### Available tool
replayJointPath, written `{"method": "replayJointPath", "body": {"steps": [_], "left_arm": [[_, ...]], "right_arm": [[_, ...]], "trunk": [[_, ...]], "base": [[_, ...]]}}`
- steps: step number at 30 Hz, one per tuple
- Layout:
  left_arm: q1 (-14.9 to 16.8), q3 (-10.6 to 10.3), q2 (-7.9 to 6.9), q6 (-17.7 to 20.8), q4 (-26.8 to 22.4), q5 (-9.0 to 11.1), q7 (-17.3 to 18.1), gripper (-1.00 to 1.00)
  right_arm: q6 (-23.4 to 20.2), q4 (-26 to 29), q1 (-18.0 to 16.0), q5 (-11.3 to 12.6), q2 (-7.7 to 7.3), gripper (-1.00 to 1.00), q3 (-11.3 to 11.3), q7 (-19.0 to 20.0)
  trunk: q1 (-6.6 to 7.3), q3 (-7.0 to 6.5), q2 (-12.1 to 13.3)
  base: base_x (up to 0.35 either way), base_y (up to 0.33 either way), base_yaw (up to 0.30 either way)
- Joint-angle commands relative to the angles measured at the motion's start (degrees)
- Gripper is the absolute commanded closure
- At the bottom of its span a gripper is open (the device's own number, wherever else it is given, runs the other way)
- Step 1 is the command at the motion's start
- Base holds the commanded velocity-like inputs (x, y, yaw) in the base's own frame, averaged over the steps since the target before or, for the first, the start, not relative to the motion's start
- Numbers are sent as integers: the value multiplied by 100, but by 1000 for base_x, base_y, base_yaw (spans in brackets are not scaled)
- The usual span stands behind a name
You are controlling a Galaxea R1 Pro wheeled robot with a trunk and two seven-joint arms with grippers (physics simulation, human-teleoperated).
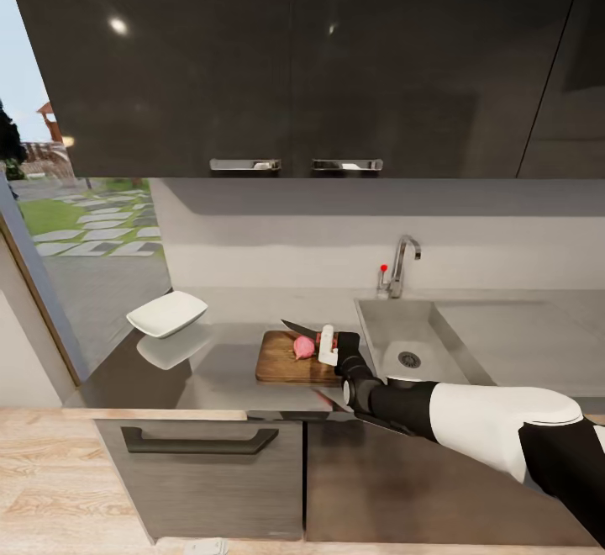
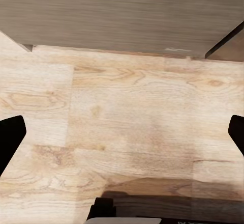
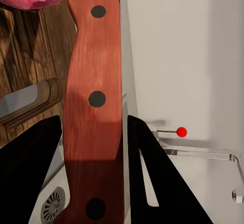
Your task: In the kitchen, take the Vidalia onion out of the sink, dice it on the chopping board with the paring knife, put the diced onion into the bowl on the countertop, then place both the paring knife and the chopping board into the sink.
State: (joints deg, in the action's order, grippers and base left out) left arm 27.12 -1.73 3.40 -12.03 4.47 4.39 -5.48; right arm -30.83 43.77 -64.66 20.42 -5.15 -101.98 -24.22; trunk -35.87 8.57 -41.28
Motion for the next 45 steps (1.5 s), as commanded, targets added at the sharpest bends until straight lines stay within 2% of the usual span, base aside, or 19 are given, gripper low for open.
{"method": "replayJointPath", "body": {"steps": [1,15,30,31,32,45], "left_arm": [[13,-21,3,-45,27,44,-5,-100],[13,-20,3,-45,27,44,-6,-100],[13,-20,3,-45,29,44,-9,-100],[13,-20,3,-45,30,44,-7,-100],[13,-20,3,-45,32,44,-16,-100],[13,-20,3,-45,34,44,-19,-100]], "right_arm": [[-19,16,-12,58,-3,100,-33,-57],[-19,17,-14,58,4,100,-41,-54],[-11,17,-11,67,-3,100,-156,-40],[-11,17,-11,67,-3,100,-159,-2],[-2,0,-13,58,-3,100,-235,461],[4,0,-11,58,-3,100,-235,455]], "trunk": [[-2,10,-9],[-2,10,-9],[-2,10,-9],[-2,10,-9],[-2,10,-9],[-2,10,-9]], "base": [[0,0,0],[0,0,0],[0,0,0],[0,0,0],[0,0,0],[0,0,0]]}}
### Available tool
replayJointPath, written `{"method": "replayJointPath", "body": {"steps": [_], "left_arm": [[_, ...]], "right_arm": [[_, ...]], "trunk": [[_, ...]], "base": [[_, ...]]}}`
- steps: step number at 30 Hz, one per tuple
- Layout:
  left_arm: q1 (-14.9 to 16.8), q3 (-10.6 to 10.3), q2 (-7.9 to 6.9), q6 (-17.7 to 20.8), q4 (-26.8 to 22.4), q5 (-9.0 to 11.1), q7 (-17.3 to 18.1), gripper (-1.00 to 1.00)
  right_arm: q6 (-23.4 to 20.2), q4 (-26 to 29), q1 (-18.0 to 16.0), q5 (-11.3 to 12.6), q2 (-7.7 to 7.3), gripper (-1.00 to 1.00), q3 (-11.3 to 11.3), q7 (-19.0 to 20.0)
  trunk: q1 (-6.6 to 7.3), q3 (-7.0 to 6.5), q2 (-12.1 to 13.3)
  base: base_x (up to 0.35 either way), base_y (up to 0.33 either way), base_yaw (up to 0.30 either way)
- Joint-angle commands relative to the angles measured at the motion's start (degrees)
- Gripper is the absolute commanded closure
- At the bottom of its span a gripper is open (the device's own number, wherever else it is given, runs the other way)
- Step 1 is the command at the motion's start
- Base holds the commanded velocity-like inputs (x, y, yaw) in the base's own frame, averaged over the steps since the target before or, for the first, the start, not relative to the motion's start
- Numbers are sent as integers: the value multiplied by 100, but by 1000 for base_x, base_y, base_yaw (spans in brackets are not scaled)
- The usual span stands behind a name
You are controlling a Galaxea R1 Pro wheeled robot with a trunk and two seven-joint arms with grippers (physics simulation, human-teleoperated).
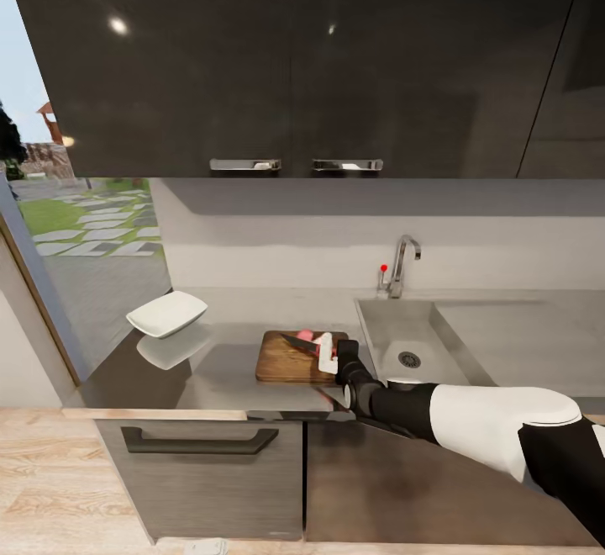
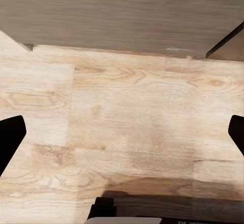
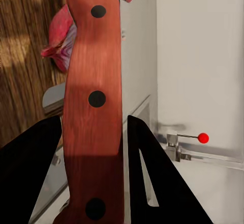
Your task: In the kitchen, take the Vidalia onion out of the sink, dice it on the chopping board with the paring knife, put the diced onion into the bowl on the countertop, then place both the paring knife and the chopping board into the sink.
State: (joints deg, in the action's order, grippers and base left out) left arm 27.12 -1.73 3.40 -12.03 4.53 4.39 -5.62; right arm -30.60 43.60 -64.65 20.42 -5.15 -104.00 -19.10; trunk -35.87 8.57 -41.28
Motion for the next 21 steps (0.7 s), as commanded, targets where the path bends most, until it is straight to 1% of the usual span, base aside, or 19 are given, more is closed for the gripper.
{"method": "replayJointPath", "body": {"steps": [1,8,11,13,14,17,19,21], "left_arm": [[13,-21,3,-45,28,44,-6,-100],[13,-21,3,-45,28,44,-2,-100],[13,-21,3,-45,30,44,-2,-100],[13,-21,3,-45,30,44,-4,-100],[13,-21,3,-45,30,44,-3,-100],[13,-21,3,-45,27,44,-5,-100],[13,-21,3,-45,27,44,-5,-100],[13,-21,3,-45,29,44,-4,-100]], "right_arm": [[-19,17,-13,58,-3,100,-33,-57],[9,22,-13,38,-11,100,-28,-89],[123,25,-14,29,-18,100,8,-133],[226,28,-13,30,-28,100,69,-234],[262,30,-13,31,-32,100,115,-296],[310,33,-13,31,-59,100,390,-411],[320,35,-12,32,-119,100,592,-431],[323,41,-14,32,-164,100,697,-438]], "trunk": [[-2,10,-9],[-2,10,-9],[-2,10,-9],[-2,10,-9],[-2,10,-9],[-2,10,-9],[-2,10,-9],[-2,10,-9]], "base": [[0,0,0],[0,0,0],[0,0,0],[0,0,0],[0,0,0],[0,0,0],[0,0,0],[0,0,0]]}}
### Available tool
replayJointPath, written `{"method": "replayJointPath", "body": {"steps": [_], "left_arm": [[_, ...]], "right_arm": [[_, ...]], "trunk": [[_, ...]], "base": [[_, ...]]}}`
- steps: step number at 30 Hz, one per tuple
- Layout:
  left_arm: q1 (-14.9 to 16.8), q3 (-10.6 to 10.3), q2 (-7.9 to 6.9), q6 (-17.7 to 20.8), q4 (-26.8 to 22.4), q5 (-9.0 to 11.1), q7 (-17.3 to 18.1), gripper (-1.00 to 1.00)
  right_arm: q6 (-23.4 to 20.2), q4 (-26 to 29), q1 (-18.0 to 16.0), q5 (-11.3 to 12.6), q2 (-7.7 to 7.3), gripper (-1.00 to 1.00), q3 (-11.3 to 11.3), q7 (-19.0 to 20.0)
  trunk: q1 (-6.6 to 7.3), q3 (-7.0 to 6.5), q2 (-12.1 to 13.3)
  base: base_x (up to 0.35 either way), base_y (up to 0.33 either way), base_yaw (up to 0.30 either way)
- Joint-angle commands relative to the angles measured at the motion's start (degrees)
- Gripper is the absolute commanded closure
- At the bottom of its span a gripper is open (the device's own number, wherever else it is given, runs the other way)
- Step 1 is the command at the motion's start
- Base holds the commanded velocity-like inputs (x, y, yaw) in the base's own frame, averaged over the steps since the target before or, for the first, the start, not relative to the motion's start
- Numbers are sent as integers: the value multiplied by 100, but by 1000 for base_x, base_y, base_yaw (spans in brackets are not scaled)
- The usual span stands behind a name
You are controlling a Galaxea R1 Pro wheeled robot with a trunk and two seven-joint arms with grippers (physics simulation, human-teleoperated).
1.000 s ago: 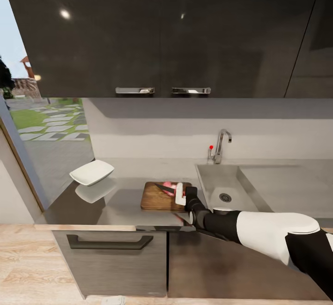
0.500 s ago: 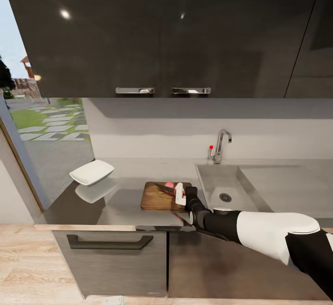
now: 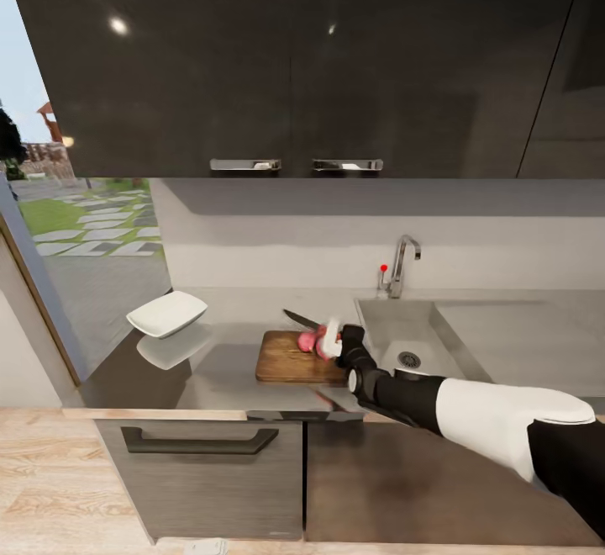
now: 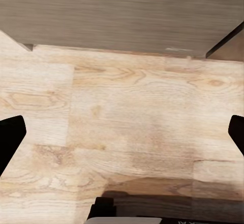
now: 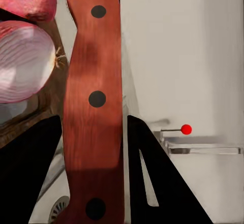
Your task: In the kitchen, take the Vidalia onion out of the sink, dice it on the chopping board with the paring knife, put the diced onion into the bowl on the countertop, then place both the paring knife and the chopping board into the sink.
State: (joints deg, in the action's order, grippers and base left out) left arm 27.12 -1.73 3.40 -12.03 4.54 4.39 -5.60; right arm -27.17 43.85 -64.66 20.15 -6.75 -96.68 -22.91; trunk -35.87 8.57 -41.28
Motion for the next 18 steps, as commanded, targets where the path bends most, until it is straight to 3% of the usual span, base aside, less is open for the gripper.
{"method": "replayJointPath", "body": {"steps": [1,8,18], "left_arm": [[13,-21,3,-45,26,44,-1,-100],[13,-24,3,-45,27,44,-3,-100],[13,-25,10,-45,25,44,3,-100]], "right_arm": [[-19,19,-13,59,-29,100,9,-57],[-17,19,-12,53,-134,100,65,-56],[-25,6,-12,57,-175,100,2,-39]], "trunk": [[-2,10,-9],[-2,10,-9],[-2,10,-9]], "base": [[0,0,0],[0,-12,0],[0,-177,0]]}}
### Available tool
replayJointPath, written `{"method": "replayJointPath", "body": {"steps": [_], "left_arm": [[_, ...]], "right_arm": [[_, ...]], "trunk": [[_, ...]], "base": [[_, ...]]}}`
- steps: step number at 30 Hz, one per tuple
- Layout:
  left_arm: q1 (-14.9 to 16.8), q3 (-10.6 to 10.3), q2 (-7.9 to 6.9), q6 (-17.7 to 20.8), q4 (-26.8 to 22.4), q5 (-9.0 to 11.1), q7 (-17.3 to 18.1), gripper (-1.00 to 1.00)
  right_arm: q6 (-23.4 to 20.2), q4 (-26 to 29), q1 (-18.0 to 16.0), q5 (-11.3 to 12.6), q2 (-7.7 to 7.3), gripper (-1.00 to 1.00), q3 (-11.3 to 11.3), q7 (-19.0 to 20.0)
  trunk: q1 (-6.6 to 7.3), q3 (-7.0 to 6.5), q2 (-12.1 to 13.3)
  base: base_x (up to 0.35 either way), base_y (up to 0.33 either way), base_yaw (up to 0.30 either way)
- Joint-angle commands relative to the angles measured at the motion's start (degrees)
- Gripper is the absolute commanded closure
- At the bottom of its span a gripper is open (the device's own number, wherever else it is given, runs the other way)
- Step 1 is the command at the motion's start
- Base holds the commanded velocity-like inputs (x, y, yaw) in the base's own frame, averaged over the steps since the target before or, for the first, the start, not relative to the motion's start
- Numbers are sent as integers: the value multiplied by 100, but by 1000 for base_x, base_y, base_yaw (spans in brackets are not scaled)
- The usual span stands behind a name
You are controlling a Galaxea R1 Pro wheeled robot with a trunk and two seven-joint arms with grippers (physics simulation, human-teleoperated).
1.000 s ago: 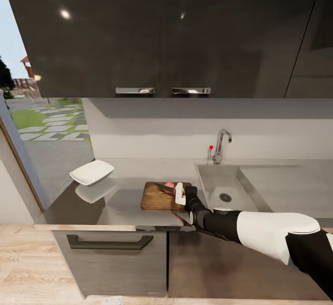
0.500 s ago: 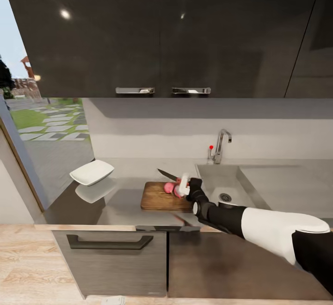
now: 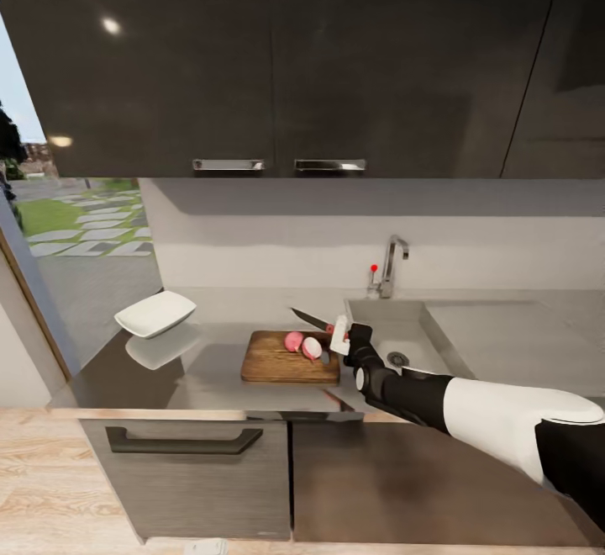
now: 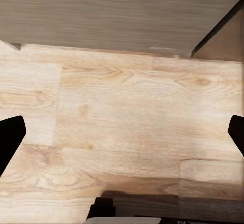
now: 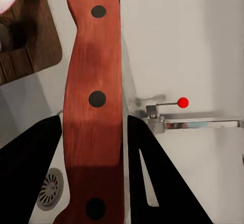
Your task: In the kitchen, take the Vidalia onion out of the sink, dice it on the chopping board with the paring knife, put the diced onion into the bowl on the countertop, then place both the paring knife and the chopping board into the sink.
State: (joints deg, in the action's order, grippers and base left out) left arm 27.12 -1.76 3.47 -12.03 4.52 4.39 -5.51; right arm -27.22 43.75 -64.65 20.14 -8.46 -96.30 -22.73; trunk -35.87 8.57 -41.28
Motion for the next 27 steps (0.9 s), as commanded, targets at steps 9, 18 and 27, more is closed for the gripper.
{"method": "replayJointPath", "body": {"steps": [9,18,27], "left_arm": [[13,-17,-4,-45,30,44,-3,-100],[13,-17,-4,-45,28,44,-10,-100],[13,-17,-4,-45,29,44,-18,-100]], "right_arm": [[-20,11,-14,75,46,100,-190,-31],[-20,4,-17,78,106,100,-196,82],[-16,2,-15,78,112,100,-196,277]], "trunk": [[-2,10,-9],[-2,10,-9],[-2,10,-9]], "base": [[0,-7,0],[0,0,0],[0,0,0]]}}
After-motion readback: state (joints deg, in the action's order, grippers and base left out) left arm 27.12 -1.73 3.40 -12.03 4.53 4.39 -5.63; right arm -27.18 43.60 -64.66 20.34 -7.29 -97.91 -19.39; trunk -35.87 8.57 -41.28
